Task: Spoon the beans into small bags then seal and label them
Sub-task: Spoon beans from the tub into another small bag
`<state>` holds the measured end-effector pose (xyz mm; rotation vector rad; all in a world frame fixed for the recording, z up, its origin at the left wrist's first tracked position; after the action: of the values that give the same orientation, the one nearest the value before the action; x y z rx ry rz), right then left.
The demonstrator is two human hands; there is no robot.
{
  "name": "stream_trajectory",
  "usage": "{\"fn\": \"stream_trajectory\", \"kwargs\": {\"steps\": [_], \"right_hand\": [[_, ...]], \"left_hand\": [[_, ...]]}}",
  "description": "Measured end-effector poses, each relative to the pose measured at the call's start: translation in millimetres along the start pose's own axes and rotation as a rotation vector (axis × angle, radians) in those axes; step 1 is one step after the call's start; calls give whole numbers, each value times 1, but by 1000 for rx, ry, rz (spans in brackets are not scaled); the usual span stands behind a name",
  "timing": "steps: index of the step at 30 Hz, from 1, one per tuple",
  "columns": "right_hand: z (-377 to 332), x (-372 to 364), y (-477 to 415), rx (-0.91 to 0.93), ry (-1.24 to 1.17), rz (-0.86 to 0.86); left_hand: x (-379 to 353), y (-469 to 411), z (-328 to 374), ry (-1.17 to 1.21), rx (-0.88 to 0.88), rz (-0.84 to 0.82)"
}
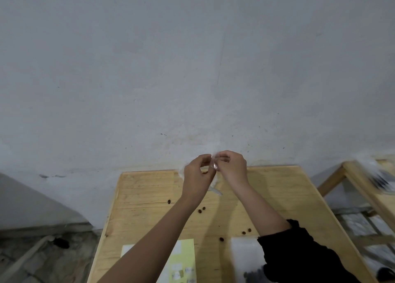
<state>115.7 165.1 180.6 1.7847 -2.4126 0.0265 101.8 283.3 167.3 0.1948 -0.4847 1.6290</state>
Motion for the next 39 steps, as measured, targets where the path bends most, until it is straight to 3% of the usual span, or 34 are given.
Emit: {"fn": "stream_trajectory", "kwargs": {"steps": [11, 17, 39], "right_hand": [[0, 0, 2, -35, 57, -4], [-2, 1, 2, 64, 195, -61], [16, 19, -6, 148, 255, -120]], "left_hand": [[-4, 0, 0, -160, -88, 13], [1, -2, 1, -227, -138, -56], [-22, 2, 1, -334, -280, -190]]}}
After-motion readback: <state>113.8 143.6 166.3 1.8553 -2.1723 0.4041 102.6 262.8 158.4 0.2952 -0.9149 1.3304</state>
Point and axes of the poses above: each hand's wrist, its own y-axis away from the middle knuckle, its own x-axis out of the back of the hand, z = x × y, the point moved 5 cm from there along -y, towards the middle knuckle, and after that the axes turned 11 degrees about -y, right-handed, at the moved point
